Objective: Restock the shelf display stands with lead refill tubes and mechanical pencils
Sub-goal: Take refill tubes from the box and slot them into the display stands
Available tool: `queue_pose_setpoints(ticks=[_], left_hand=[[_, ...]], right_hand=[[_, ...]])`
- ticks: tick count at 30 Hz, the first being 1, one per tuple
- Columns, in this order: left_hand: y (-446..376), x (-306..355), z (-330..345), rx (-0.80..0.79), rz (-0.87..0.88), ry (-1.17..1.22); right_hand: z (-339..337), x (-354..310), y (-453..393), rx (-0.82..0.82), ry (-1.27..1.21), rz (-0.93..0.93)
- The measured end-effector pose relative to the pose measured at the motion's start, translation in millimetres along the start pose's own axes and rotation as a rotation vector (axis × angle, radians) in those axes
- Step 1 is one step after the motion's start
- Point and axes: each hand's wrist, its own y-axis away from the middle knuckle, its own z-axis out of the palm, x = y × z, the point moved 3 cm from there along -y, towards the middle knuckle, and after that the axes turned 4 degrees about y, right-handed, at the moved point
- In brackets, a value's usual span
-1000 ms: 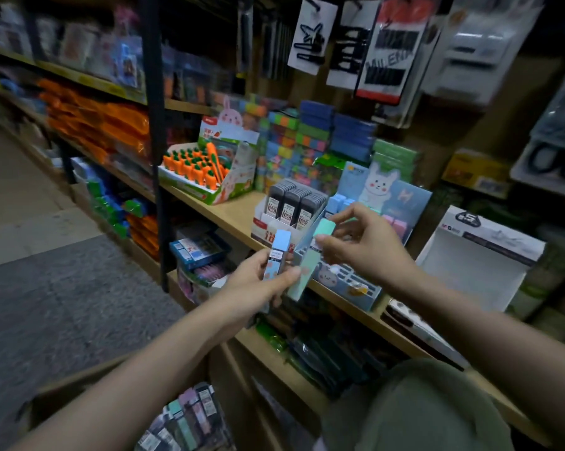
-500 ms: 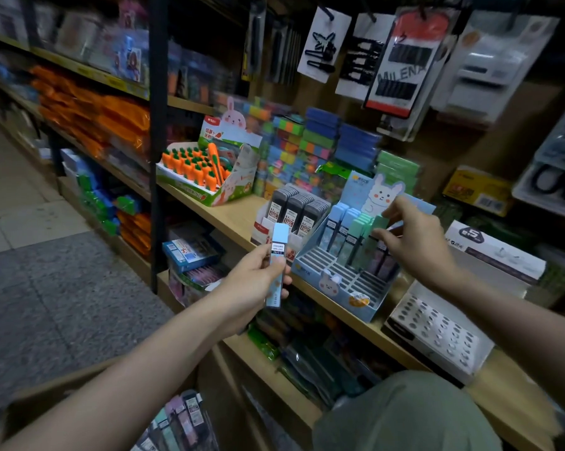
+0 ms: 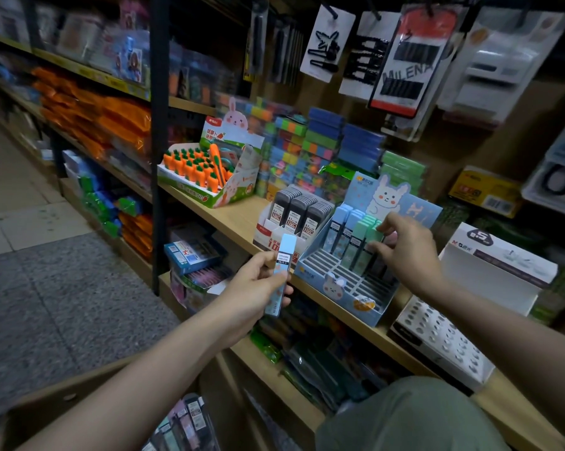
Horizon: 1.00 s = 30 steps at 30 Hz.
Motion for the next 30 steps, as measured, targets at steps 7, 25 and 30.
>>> queue_pose_setpoints(ticks=[7,25,30], left_hand=[[0.4,-2.6,2.8,-0.012,0.037,-0.039],[-24.8,-0.8,6.9,-0.059,0.28,-0.473],[-34.6,-8.3,7.6,-0.134,0.471,-0.996]], right_hand=[[3.2,2.6,-1.1,-0.013,0.002,0.082],[-11.5,-77.9,-10.7,-0.321,-0.406,-0.064],[-37.4,-47.5,-49.4,-0.136,-0.316,-0.007]])
